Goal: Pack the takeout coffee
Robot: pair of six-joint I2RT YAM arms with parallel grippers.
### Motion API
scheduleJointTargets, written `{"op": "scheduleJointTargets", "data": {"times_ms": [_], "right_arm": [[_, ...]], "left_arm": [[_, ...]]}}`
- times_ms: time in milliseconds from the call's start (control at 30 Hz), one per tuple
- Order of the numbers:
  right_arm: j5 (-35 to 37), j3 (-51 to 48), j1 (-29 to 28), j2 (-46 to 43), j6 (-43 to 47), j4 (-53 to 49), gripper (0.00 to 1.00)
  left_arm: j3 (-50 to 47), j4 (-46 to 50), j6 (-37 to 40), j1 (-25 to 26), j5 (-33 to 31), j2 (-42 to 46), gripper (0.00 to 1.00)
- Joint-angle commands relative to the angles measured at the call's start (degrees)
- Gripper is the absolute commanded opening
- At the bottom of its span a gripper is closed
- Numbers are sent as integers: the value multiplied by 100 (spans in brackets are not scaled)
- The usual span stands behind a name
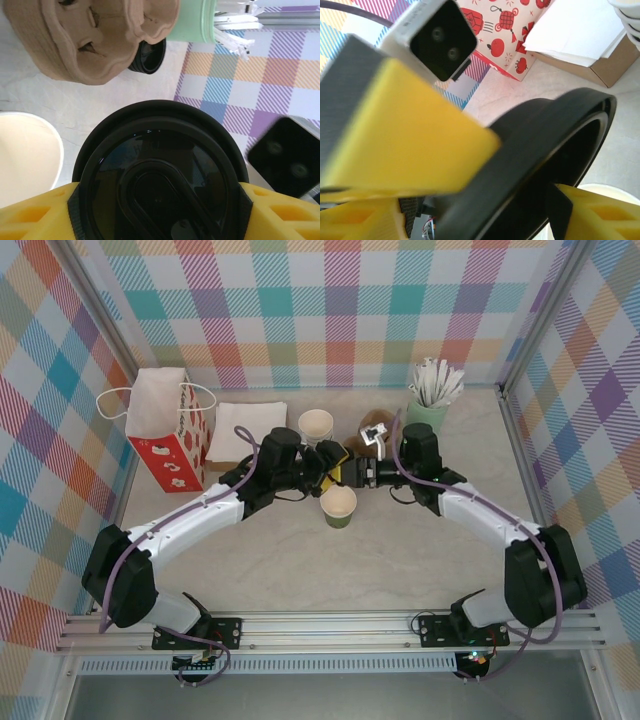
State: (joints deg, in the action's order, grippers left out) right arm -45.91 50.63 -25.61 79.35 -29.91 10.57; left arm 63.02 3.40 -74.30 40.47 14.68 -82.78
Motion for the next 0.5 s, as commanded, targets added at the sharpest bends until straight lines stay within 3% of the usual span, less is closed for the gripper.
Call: {"op": "scheduleJointTargets", "data": {"times_ms": [0,200,467], "right_arm": [[231,-147,-26,-446,475,-485,74],[974,-264,36,-1119,1012,-1529,77],[4317,384,93,-1577,1561,-4139,84]], "left_arm": [[247,567,412,51,-239,52,69],[622,1615,1084,63,-699,34,67],[1351,2993,2125,341,-1480,-277,65]]}}
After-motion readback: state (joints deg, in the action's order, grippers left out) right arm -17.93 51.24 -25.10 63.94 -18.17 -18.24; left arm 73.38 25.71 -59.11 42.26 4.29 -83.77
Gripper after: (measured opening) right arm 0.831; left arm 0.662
